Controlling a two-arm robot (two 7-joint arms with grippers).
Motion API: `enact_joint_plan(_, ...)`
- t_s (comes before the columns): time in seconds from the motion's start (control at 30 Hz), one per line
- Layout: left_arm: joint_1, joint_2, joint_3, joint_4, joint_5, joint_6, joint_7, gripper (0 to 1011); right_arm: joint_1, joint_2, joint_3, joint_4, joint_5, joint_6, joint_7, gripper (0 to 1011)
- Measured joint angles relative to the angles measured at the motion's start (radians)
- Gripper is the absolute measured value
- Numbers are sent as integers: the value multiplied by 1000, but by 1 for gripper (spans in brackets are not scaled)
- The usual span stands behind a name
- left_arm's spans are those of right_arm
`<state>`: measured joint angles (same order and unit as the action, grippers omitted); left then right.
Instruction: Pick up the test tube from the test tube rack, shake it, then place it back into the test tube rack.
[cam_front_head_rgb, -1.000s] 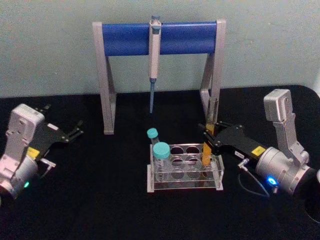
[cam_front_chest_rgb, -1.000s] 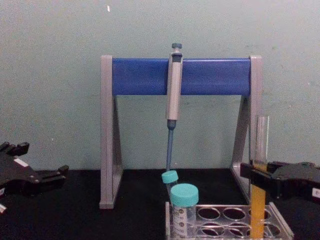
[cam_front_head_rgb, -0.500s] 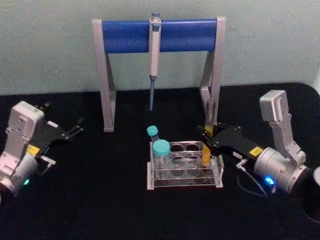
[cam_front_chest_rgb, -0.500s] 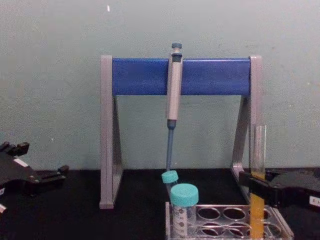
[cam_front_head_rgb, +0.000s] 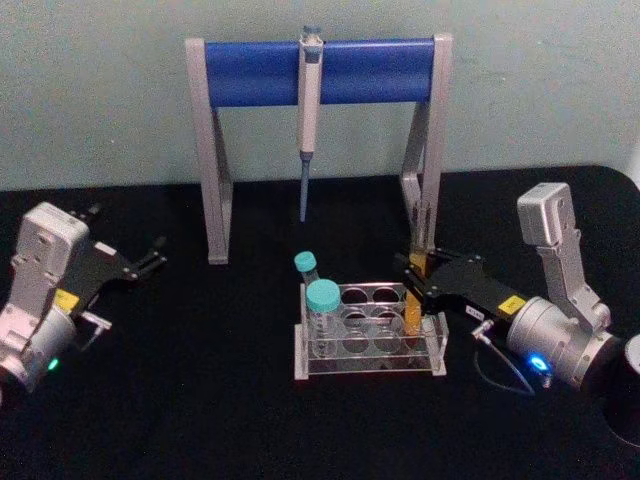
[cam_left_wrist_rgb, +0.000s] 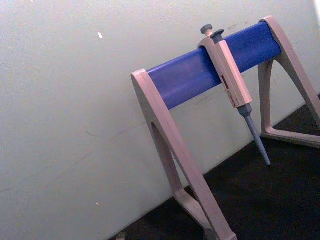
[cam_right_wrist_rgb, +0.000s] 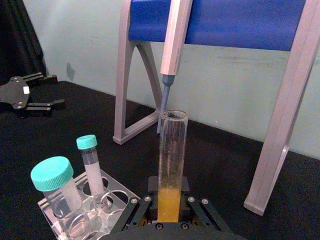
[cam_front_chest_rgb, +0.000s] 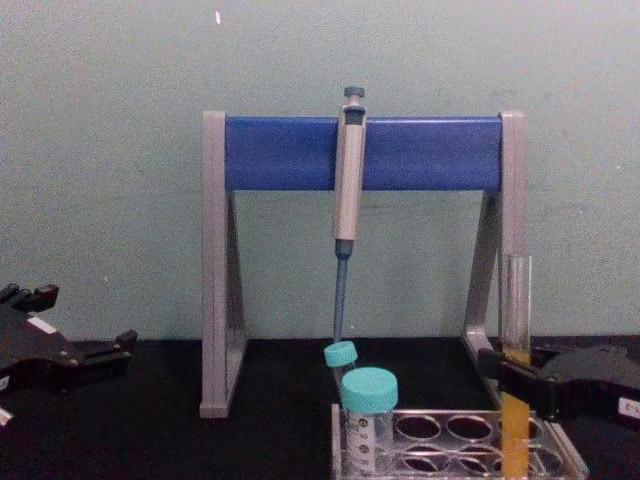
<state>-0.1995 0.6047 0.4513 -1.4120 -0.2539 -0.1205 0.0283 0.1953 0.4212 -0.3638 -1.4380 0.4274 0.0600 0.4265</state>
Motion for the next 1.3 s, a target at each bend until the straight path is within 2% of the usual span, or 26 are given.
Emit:
enact_joint_plan(0.5, 0, 0, 0, 0, 0, 0, 0, 1001, 0, 1, 0, -1, -5, 1, -2, 237)
enact_joint_plan(0.7, 0, 0, 0, 0, 0, 0, 0, 1001, -1, 2, 0, -1, -6, 4, -1, 389)
enact_joint_plan(0.73, 0, 0, 0, 0, 0, 0, 0, 1001, -1, 2, 0, -1, -6, 4, -1, 455)
enact_joint_plan(0.87, 0, 0, 0, 0, 0, 0, 0, 1001, -1, 1, 1, -1, -5, 3, -1, 557)
enact_joint_plan(0.97, 0, 0, 0, 0, 0, 0, 0, 1001, -1, 1, 1, -1, -5, 3, -1, 675)
enact_joint_plan(1.07, 0, 0, 0, 0, 0, 0, 0, 1001, -1, 1, 1, -1, -5, 3, -1, 758)
enact_joint_plan(1.1, 0, 0, 0, 0, 0, 0, 0, 1001, -1, 1, 1, -1, -5, 3, -1, 758)
enact_joint_plan(1.13, 0, 0, 0, 0, 0, 0, 0, 1001, -1, 2, 1, -1, -5, 3, -1, 836)
enact_joint_plan(1.3, 0, 0, 0, 0, 0, 0, 0, 1001, -1, 1, 1, -1, -5, 2, -1, 949)
